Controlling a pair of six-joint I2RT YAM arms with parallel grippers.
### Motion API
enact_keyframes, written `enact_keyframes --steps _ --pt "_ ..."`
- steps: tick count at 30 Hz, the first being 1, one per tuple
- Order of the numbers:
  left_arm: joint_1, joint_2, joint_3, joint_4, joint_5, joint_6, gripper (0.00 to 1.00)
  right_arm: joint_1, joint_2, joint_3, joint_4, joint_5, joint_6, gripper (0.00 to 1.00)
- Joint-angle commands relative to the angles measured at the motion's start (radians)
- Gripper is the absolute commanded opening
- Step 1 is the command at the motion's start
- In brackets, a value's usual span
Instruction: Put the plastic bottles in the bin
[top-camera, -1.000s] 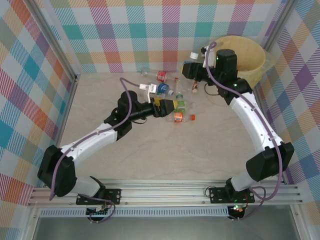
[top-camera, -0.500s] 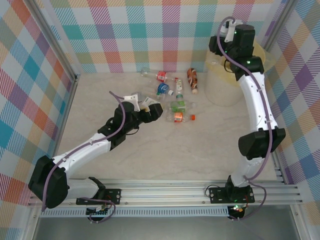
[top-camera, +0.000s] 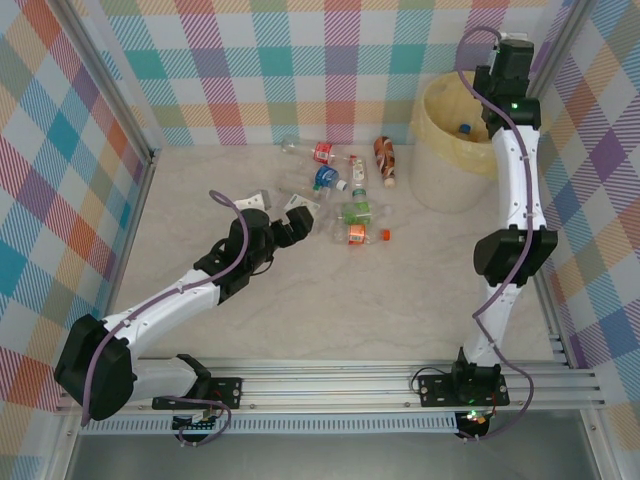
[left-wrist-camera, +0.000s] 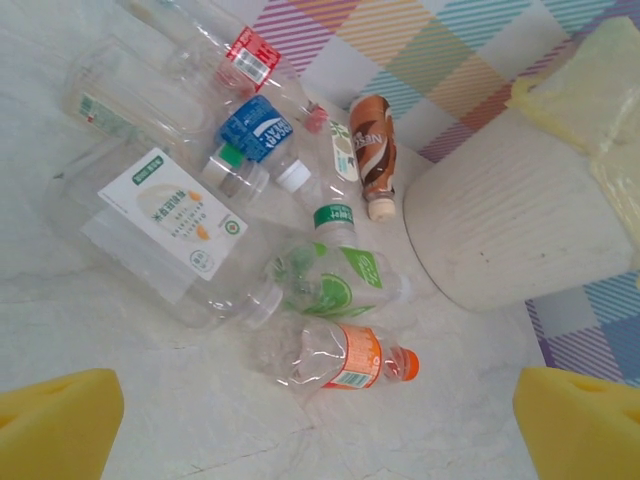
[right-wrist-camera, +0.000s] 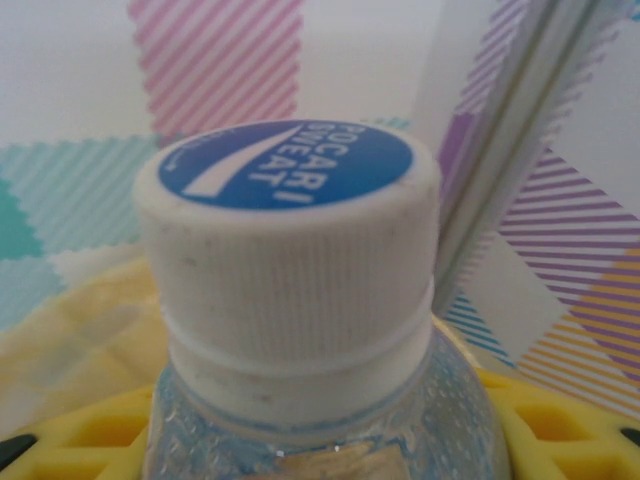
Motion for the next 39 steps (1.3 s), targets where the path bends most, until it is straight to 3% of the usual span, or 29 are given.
enact_keyframes --steps 1,10,25,36,39 --pt "-0.005 -0.002 0.012 -0.052 -0.071 -0.033 1.00 -0.022 0.025 0.026 0.008 0.084 -0.086 0.54" --pt "-0.005 0.009 0.033 -0.094 -0.103 -0.035 1.00 -0.032 0.092 0.024 0.031 0.173 -0.122 0.57" --pt "-0.004 0.068 0.080 -0.161 -0.100 -0.041 1.00 -0.031 0.124 0.041 -0.042 0.227 -0.031 0.85" --pt "0.000 0.079 0.084 -0.186 -0.094 -0.052 1.00 -0.011 0.020 0.024 -0.123 0.060 0.075 1.00" --pt "0.001 0.082 0.086 -0.198 -0.094 -0.052 1.00 0.002 -0.015 0.001 -0.132 0.011 0.100 1.00"
